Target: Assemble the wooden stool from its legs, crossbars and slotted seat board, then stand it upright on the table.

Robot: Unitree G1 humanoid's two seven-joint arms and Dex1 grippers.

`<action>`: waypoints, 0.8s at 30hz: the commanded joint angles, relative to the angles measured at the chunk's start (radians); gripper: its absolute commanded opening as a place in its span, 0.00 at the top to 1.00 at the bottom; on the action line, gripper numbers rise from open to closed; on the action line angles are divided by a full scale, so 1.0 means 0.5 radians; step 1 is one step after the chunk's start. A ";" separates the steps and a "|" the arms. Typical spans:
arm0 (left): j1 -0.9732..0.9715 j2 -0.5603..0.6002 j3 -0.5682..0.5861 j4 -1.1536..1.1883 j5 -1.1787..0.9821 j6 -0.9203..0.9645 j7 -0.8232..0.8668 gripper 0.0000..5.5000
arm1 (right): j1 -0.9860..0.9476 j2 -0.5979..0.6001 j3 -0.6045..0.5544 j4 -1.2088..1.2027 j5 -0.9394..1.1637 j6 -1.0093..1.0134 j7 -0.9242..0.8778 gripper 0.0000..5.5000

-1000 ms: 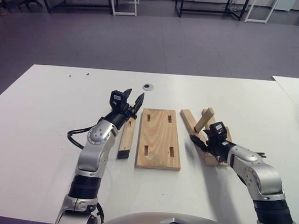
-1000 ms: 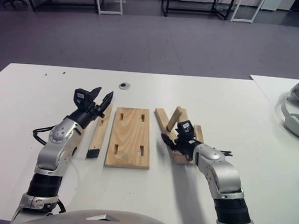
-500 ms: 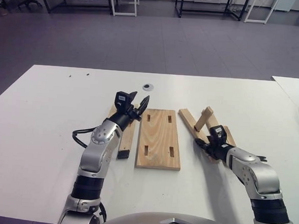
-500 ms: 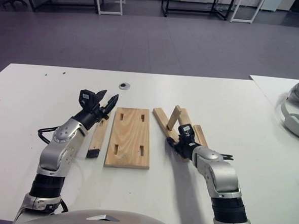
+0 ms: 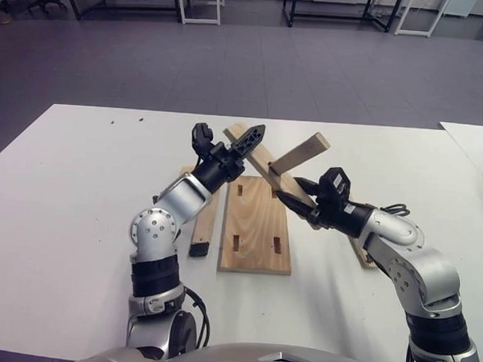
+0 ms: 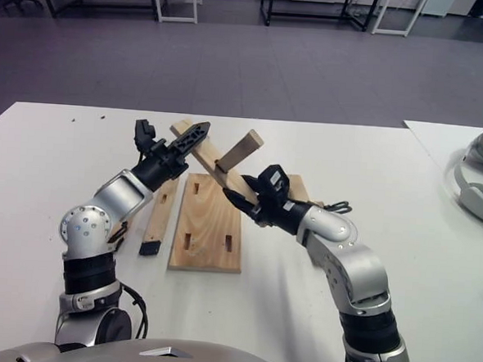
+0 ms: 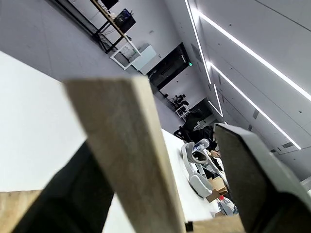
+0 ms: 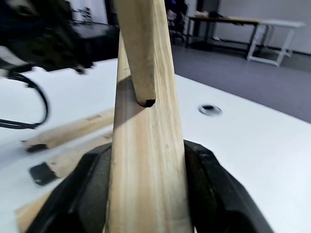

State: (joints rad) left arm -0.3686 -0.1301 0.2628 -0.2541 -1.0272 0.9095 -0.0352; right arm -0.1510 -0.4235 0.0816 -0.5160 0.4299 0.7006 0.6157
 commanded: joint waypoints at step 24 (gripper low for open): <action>0.739 0.373 0.040 -0.946 -0.353 -0.106 0.668 0.82 | 0.323 -0.394 0.007 0.078 -0.278 -0.291 0.114 0.47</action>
State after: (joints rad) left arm -0.0593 0.0155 0.2707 -0.6555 -1.1701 0.8288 0.2245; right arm -0.0243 -0.5713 0.0814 -0.5077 0.3423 0.5714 0.6680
